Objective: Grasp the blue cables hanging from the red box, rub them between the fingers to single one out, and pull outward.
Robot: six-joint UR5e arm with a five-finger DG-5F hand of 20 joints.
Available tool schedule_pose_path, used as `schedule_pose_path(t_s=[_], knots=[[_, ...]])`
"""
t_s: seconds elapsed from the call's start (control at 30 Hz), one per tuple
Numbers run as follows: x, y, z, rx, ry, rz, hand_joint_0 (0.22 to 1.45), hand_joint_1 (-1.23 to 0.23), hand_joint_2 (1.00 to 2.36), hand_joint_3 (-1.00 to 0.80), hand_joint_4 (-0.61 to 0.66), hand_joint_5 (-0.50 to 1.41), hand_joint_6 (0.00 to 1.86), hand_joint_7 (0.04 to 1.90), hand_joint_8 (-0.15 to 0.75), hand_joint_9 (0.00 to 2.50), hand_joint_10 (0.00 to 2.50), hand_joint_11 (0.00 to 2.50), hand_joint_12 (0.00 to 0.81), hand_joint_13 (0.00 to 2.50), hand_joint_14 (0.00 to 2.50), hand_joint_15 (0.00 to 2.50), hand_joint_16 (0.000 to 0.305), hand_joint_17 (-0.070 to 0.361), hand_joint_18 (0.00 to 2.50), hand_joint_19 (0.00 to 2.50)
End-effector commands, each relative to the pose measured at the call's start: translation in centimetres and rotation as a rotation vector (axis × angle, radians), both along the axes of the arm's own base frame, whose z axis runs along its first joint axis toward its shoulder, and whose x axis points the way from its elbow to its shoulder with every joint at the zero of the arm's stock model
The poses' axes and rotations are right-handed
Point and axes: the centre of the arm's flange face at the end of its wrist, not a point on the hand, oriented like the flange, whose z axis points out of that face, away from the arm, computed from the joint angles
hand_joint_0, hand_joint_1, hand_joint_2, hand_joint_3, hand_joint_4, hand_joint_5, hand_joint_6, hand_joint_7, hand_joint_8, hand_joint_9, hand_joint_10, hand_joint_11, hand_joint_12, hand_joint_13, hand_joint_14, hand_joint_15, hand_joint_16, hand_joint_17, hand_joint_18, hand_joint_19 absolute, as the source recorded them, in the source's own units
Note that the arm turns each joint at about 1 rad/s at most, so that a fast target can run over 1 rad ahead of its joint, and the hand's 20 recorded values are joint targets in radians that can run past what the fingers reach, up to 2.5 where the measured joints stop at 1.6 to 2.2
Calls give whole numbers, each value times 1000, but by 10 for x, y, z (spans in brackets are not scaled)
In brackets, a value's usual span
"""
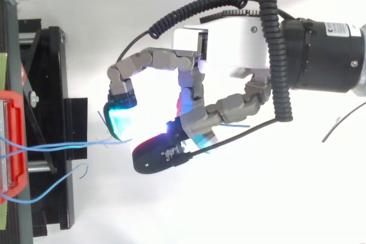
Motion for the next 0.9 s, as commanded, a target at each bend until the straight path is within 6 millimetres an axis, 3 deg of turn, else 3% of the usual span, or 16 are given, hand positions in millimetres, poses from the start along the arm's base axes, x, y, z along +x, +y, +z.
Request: schedule_pose_path(t_s=[0.0, 0.27, 0.87], knots=[[0, 0, 0, 0, 1, -1, 579, -716, 1010, -29, -110, 75, 639, 1478, 305, 1517, 22, 635, 497, 1278, 16, 407, 65, 147, 1279, 456], [0, 0, 0, 0, 1, 1, 574, -711, 1008, -30, -120, 76, 636, 1481, 338, 1066, 0, 7, 506, 1183, 10, 213, 65, 147, 1263, 403], [-3, 0, -2, 4, 27, 2, 574, -705, 1009, -41, -108, 76, 634, 1483, 355, 1103, 0, 0, 499, 1201, 8, 219, 66, 148, 1280, 440]])
